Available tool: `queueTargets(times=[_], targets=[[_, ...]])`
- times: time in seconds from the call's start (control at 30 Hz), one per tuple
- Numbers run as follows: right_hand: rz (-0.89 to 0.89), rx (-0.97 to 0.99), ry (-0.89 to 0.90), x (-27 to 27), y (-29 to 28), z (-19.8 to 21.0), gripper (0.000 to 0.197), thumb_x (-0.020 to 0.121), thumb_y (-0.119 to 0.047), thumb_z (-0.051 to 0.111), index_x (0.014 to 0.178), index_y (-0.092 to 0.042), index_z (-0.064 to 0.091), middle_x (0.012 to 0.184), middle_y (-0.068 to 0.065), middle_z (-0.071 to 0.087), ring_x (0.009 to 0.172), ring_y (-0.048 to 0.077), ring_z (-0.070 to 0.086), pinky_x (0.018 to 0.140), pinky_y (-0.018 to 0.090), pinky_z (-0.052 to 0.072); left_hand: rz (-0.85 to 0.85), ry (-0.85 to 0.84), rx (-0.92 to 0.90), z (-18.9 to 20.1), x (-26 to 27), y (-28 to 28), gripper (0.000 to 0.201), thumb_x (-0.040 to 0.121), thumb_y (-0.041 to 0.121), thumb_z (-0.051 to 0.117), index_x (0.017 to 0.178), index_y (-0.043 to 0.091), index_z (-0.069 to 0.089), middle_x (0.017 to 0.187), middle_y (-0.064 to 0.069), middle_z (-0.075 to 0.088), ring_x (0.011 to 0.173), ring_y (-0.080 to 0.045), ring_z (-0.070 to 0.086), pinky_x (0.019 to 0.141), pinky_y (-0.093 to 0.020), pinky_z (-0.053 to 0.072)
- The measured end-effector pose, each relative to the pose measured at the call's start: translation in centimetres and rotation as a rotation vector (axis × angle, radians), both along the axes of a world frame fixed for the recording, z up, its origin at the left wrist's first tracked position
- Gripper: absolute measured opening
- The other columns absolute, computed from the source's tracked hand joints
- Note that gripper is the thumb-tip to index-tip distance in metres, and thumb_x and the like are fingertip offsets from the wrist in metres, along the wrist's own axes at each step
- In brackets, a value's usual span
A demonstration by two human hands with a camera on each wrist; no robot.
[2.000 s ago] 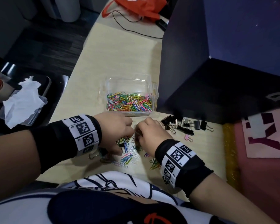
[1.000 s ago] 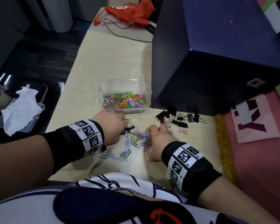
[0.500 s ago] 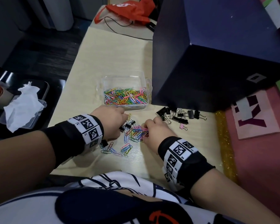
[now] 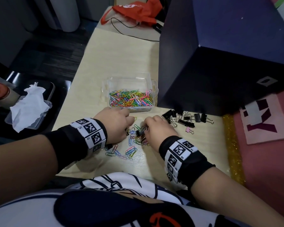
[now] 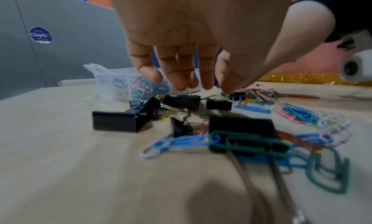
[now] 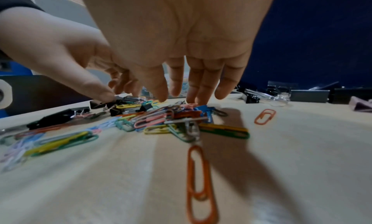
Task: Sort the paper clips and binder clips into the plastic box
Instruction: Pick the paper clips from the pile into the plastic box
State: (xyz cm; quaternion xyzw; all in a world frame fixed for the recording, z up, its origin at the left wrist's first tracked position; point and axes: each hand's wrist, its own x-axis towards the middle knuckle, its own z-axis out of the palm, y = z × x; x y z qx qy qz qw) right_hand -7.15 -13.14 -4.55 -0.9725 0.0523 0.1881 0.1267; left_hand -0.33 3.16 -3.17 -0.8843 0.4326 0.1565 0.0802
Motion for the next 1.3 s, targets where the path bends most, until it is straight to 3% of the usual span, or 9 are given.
queueTargets(times=[0.1, 0.17, 0.5, 0.7, 0.9, 0.97, 1.1, 1.3], targets=[[-0.077, 0.030, 0.037, 0.6, -0.2, -0.2, 0.029, 0.094, -0.030, 0.049, 0.122, -0.022, 0.048, 0.125, 0.005, 0.047, 0.119, 0.026, 0.044, 0.096, 0.039, 0.043, 0.011, 0.000, 0.018, 0.2, -0.2, -0.3, 0.042, 0.080, 0.053, 0.053, 0.109, 0.022, 0.054, 0.107, -0.001, 0.052, 0.102, -0.023, 0.053, 0.079, -0.034, 0.043], [-0.079, 0.024, 0.073, 0.8, -0.2, -0.5, 0.030, 0.094, -0.030, 0.050, 0.123, -0.022, 0.049, 0.125, 0.006, 0.046, 0.119, 0.026, 0.045, 0.095, 0.038, 0.044, 0.008, -0.004, 0.057, 0.1, -0.1, -0.5, 0.044, 0.081, 0.055, 0.054, 0.109, 0.021, 0.056, 0.108, -0.001, 0.052, 0.103, -0.024, 0.053, 0.079, -0.034, 0.044], [-0.037, 0.015, 0.034, 1.4, -0.3, -0.8, 0.025, 0.088, -0.011, 0.054, 0.108, -0.025, 0.047, 0.117, 0.002, 0.051, 0.113, 0.024, 0.045, 0.087, 0.035, 0.041, -0.031, -0.046, 0.040, -0.7, 0.4, -0.7, 0.026, 0.093, 0.029, 0.041, 0.108, 0.019, 0.061, 0.105, -0.003, 0.056, 0.098, -0.026, 0.055, 0.079, -0.035, 0.044], [-0.122, 0.124, -0.041, 1.4, -0.7, 0.6, 0.012, 0.091, -0.029, 0.057, 0.101, -0.028, 0.051, 0.104, -0.003, 0.057, 0.097, 0.019, 0.054, 0.081, 0.033, 0.045, -0.058, -0.002, 0.026, -0.5, 1.4, -0.8, 0.035, 0.095, 0.045, 0.039, 0.111, 0.020, 0.058, 0.108, -0.002, 0.057, 0.101, -0.026, 0.057, 0.079, -0.035, 0.046], [-0.267, 0.229, -0.010, 1.2, -1.4, 0.7, 0.022, 0.083, -0.039, 0.066, 0.089, -0.029, 0.048, 0.080, -0.006, 0.060, 0.077, 0.017, 0.059, 0.071, 0.031, 0.049, -0.072, 0.017, -0.002, -0.4, 2.1, -1.1, 0.037, 0.096, 0.051, 0.036, 0.099, 0.020, 0.056, 0.099, -0.003, 0.062, 0.091, -0.026, 0.061, 0.068, -0.033, 0.044], [-0.287, 0.240, -0.012, 0.9, -1.6, 0.7, 0.021, 0.085, -0.039, 0.065, 0.091, -0.028, 0.048, 0.081, -0.005, 0.060, 0.077, 0.016, 0.059, 0.071, 0.031, 0.049, -0.069, 0.032, 0.015, -0.2, 2.2, -1.3, 0.034, 0.096, 0.049, 0.037, 0.098, 0.020, 0.055, 0.098, -0.003, 0.063, 0.091, -0.027, 0.061, 0.066, -0.031, 0.042], [-0.326, 0.275, -0.027, 0.6, -1.9, 0.9, 0.007, 0.090, -0.023, 0.056, 0.094, -0.029, 0.054, 0.087, -0.006, 0.063, 0.084, 0.017, 0.061, 0.078, 0.030, 0.050, -0.083, 0.047, 0.034, 0.4, 2.2, -2.1, 0.025, 0.096, 0.039, 0.042, 0.100, 0.019, 0.056, 0.101, -0.004, 0.064, 0.093, -0.029, 0.061, 0.068, -0.032, 0.043], [-0.430, 0.355, -0.026, 0.2, -2.3, 0.5, 0.027, 0.092, -0.012, 0.042, 0.093, -0.031, 0.061, 0.098, 0.002, 0.070, 0.091, 0.020, 0.066, 0.085, 0.034, 0.054, -0.116, 0.024, -0.004, 0.6, 2.0, -3.1, 0.025, 0.096, 0.029, 0.038, 0.100, 0.019, 0.061, 0.094, -0.004, 0.066, 0.086, -0.028, 0.062, 0.070, -0.034, 0.052]])
